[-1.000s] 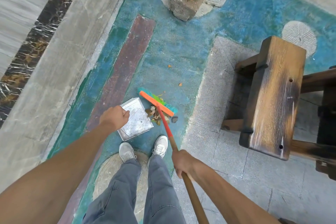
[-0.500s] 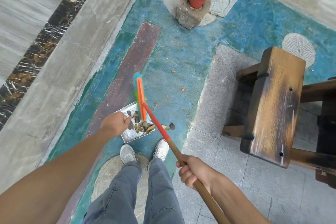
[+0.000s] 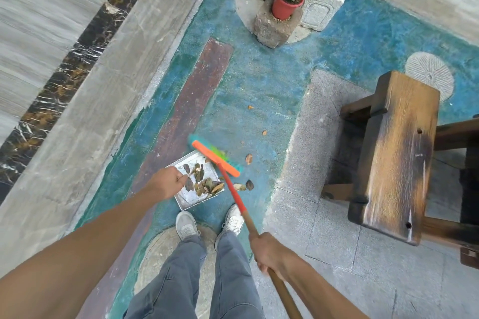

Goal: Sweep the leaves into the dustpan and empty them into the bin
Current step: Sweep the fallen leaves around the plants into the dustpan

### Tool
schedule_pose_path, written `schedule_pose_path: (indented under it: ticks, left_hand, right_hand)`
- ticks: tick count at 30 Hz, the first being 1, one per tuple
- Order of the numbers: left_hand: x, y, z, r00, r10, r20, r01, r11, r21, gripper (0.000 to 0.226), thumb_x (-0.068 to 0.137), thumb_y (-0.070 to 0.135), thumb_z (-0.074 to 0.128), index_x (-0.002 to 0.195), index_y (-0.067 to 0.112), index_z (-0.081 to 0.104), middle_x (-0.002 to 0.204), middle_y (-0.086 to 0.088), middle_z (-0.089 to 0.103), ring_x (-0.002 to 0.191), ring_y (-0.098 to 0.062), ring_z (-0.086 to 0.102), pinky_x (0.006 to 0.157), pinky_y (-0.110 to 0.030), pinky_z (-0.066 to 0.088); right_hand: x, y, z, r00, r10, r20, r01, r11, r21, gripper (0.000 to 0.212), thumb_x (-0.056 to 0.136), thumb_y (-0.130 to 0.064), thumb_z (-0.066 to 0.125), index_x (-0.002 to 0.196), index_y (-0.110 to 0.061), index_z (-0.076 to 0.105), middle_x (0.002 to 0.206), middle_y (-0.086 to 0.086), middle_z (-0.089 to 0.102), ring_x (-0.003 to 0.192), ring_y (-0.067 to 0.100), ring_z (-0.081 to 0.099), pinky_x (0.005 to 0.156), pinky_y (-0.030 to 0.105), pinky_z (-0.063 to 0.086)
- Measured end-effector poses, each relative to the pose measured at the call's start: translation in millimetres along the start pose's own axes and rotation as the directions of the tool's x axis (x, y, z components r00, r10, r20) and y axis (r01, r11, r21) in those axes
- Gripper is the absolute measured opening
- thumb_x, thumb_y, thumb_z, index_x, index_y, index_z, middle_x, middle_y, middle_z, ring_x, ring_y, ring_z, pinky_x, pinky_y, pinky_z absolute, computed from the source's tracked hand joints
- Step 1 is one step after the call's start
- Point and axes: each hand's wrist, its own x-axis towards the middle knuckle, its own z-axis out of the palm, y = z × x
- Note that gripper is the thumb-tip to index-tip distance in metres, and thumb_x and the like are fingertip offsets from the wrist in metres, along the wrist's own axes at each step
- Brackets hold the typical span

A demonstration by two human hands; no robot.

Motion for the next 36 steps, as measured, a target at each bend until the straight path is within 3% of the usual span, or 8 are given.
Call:
schedule_pose_path:
  ticks: [5, 8, 11, 13, 20, 25, 32, 36]
  left_hand:
    - [1, 15, -10, 1.0, 0.005, 0.018, -0.005, 1.0, 0.0, 0.053, 0.101, 0.029, 0.044, 0.049, 0.019, 0.034, 0.046, 0.002, 0.031, 0.042, -0.014, 0.031, 0.046, -0.028, 0.025]
    - [-6, 10, -10, 1.0, 0.025, 0.017, -0.025, 1.0, 0.007, 0.054, 0.102, 0.026, 0.045, 0.05, 0.018, 0.031, 0.047, 0.003, 0.028, 0.039, -0.011, 0.027, 0.043, -0.025, 0.025]
    - [-12, -3, -6, 1.0, 0.011, -0.009, -0.011, 1.0, -0.027, 0.056, 0.099, 0.025, 0.049, 0.048, 0.02, 0.028, 0.045, 0.004, 0.024, 0.036, -0.009, 0.022, 0.04, -0.018, 0.02]
    - [-17, -9, -1, 1.0, 0.008, -0.03, -0.009, 1.0, -0.029, 0.058, 0.098, 0.028, 0.051, 0.047, 0.02, 0.025, 0.045, 0.005, 0.021, 0.038, -0.012, 0.021, 0.049, -0.024, 0.026]
    - [-27, -26, 15, 0.995, 0.001, -0.104, -0.013, 0.993, -0.12, 0.058, 0.095, 0.022, 0.058, 0.045, 0.022, 0.028, 0.043, 0.005, 0.021, 0.035, -0.008, 0.021, 0.046, -0.025, 0.028]
    - [-30, -31, 10, 0.986, -0.029, -0.162, 0.004, 0.989, -0.15, 0.057, 0.094, 0.022, 0.059, 0.046, 0.022, 0.028, 0.045, 0.006, 0.023, 0.041, -0.013, 0.027, 0.051, -0.03, 0.038]
    - [-38, -30, 5, 0.966, -0.078, -0.247, 0.037, 0.985, -0.166, 0.06, 0.091, 0.025, 0.063, 0.048, 0.02, 0.02, 0.045, 0.003, 0.015, 0.043, -0.012, 0.018, 0.047, -0.028, 0.025]
    - [-51, -35, 3, 0.937, -0.132, -0.324, 0.065, 0.976, -0.208, 0.06, 0.089, 0.018, 0.064, 0.05, 0.019, 0.018, 0.046, 0.003, 0.016, 0.044, -0.012, 0.016, 0.047, -0.028, 0.026]
  right_hand:
    - [-22, 10, 27, 0.971, 0.103, 0.214, -0.16, 0.951, 0.267, 0.038, 0.097, -0.046, 0.042, 0.083, -0.011, 0.049, 0.052, 0.0, 0.041, 0.034, 0.01, 0.032, 0.03, 0.017, 0.022]
    - [-39, 13, 19, 0.927, 0.13, 0.351, -0.273, 0.876, 0.397, 0.037, 0.097, -0.047, 0.046, 0.077, -0.016, 0.045, 0.05, -0.003, 0.03, 0.033, 0.006, 0.024, 0.028, 0.015, 0.015]
    - [-47, 17, 11, 0.972, 0.088, 0.219, -0.154, 0.939, 0.308, 0.038, 0.097, -0.049, 0.042, 0.084, -0.013, 0.047, 0.051, 0.0, 0.039, 0.034, 0.011, 0.032, 0.031, 0.017, 0.019]
    - [-50, 18, -1, 0.992, 0.034, 0.118, -0.059, 0.975, 0.215, 0.039, 0.098, -0.048, 0.04, 0.088, -0.012, 0.049, 0.055, 0.001, 0.043, 0.036, 0.012, 0.037, 0.035, 0.018, 0.023]
    - [-24, -16, -67, 0.998, 0.007, -0.058, 0.003, 0.984, 0.179, 0.04, 0.1, -0.044, 0.038, 0.085, -0.009, 0.05, 0.054, 0.001, 0.039, 0.036, 0.013, 0.033, 0.037, 0.018, 0.024]
    - [23, -74, -120, 0.958, -0.131, -0.254, 0.124, 0.991, -0.043, 0.04, 0.1, -0.038, 0.036, 0.09, -0.005, 0.056, 0.06, 0.004, 0.046, 0.042, 0.017, 0.043, 0.041, 0.024, 0.035]
    - [77, -169, -171, 0.899, -0.208, -0.385, 0.117, 0.962, -0.245, 0.032, 0.1, -0.024, 0.034, 0.103, 0.0, 0.055, 0.065, 0.008, 0.053, 0.048, 0.021, 0.049, 0.042, 0.026, 0.04]
    - [108, -191, -178, 0.908, -0.268, -0.321, 0.146, 0.923, -0.355, 0.041, 0.1, -0.013, 0.03, 0.13, 0.005, 0.051, 0.121, 0.025, 0.058, 0.078, 0.025, 0.043, 0.067, 0.028, 0.04]
